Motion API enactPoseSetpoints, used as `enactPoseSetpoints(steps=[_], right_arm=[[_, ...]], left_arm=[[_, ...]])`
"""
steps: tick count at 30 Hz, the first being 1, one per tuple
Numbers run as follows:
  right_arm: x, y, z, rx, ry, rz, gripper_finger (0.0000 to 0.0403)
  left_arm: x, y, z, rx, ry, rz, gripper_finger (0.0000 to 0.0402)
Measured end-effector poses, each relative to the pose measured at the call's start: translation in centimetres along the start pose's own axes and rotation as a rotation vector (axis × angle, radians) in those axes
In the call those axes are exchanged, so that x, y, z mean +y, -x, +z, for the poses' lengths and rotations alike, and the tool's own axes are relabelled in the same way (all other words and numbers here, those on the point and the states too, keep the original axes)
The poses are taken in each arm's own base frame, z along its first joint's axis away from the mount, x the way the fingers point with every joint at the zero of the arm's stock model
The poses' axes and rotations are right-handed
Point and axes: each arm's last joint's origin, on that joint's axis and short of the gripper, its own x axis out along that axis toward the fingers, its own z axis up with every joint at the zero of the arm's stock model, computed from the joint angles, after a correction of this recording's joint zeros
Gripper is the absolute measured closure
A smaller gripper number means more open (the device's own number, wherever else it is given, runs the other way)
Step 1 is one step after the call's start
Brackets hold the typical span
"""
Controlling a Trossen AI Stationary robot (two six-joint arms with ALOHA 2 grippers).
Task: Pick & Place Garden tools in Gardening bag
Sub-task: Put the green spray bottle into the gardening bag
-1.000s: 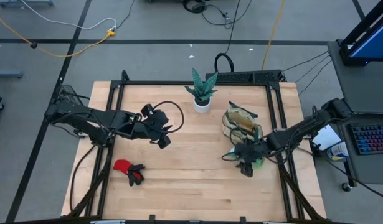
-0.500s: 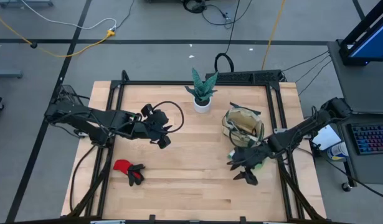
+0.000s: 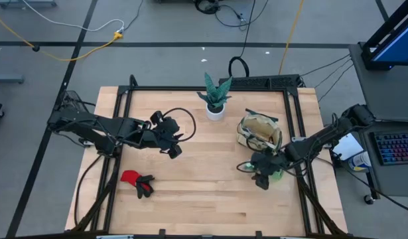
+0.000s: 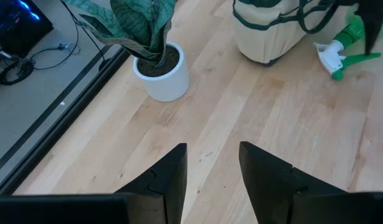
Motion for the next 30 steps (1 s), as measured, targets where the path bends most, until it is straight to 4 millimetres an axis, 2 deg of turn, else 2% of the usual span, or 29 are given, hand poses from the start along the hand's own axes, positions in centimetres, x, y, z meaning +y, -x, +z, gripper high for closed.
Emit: enactPoseSetpoints(steps=[3,11,18,23,30], right_arm=[[-0.3,0.0,0.1,-0.029,-0.022,-0.047,0.0188],[-0.7,0.0,0.1,-0.079,0.056,-0.140,0.0188],[-0.9,-1.1,-0.2,-0.011,0.212,-0.172,0.0188],[-0.8,-2.2,-0.3,0.049,0.215,-0.162,0.0188],[-1.0,-2.4,-0.4,0.049,0.224,-0.190,0.0190]], left_arm=[[0.0,0.0,0.0,0.000,0.001,0.000,0.0250],[0.0,0.0,0.0,0.000,0.002,0.001,0.0250],[-0.2,-0.3,-0.1,0.006,-0.005,0.008,0.0250],[-0.6,-1.0,-0.2,0.018,-0.018,0.016,0.0250],[-1.1,-1.9,-0.4,0.038,-0.069,0.029,0.0250]])
